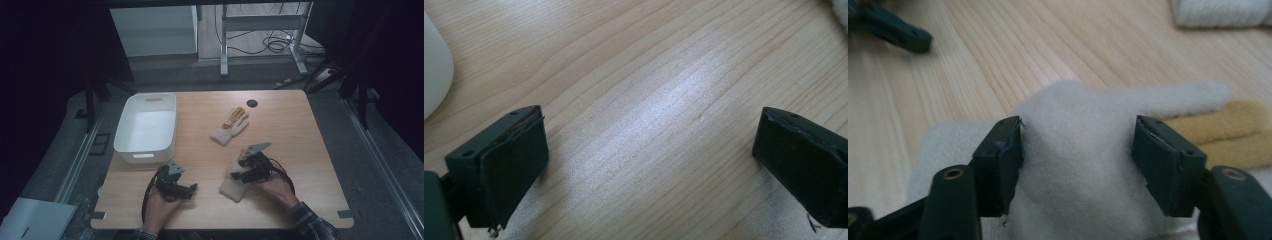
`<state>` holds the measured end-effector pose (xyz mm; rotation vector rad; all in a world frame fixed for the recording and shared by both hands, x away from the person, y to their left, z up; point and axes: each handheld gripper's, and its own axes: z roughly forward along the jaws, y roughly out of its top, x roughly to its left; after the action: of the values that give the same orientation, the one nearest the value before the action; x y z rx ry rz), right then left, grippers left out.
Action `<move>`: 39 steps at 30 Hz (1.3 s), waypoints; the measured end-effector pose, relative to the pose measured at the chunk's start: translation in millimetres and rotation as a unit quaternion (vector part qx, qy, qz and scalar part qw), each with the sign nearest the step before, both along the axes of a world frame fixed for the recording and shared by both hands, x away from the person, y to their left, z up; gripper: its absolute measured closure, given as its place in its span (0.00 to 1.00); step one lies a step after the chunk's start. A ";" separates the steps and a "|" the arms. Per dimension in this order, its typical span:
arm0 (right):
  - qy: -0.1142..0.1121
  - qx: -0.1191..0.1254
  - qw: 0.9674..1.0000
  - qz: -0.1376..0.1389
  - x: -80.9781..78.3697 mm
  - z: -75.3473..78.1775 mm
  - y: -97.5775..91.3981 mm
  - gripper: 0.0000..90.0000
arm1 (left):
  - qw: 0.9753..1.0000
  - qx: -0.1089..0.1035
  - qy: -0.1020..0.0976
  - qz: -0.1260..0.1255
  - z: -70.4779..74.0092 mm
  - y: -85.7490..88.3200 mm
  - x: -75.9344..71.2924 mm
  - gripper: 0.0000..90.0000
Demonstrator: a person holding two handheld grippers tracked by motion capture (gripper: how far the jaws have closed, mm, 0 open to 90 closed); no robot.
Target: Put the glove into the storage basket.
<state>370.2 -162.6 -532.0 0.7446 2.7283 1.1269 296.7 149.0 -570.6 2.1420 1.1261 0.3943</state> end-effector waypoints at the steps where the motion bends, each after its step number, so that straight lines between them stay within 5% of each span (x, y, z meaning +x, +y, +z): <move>1: -0.006 0.008 1.000 -0.004 -2.2 8.1 -1.9 0.39 | 1.000 0.000 0.000 0.000 0.0 0.0 0.0 0.01; 4: -0.016 0.013 1.000 -0.007 -6.4 16.3 -1.6 0.40 | 1.000 0.002 0.000 -0.002 0.2 0.4 0.2 0.01; 11: -0.010 0.000 0.999 0.040 -26.9 15.5 21.5 0.79 | 1.000 -0.002 -0.001 0.001 -0.2 -0.2 0.0 0.01; 15: -0.004 -0.003 0.999 0.054 -31.7 6.8 36.7 0.92 | 1.000 -0.002 -0.001 0.001 -0.2 -0.2 0.0 0.02; 22: 0.008 -0.008 0.997 0.072 -37.7 -6.0 47.6 0.94 | 1.000 -0.002 -0.001 0.001 -0.2 -0.2 0.0 0.01; 39: 0.009 0.001 0.998 0.070 -57.9 -2.8 17.4 0.84 | 1.000 0.000 0.000 0.000 0.0 0.0 0.0 0.02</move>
<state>312.3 -145.1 -534.7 0.5739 2.8331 1.1556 296.6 149.0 -570.6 2.1415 1.1266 0.3950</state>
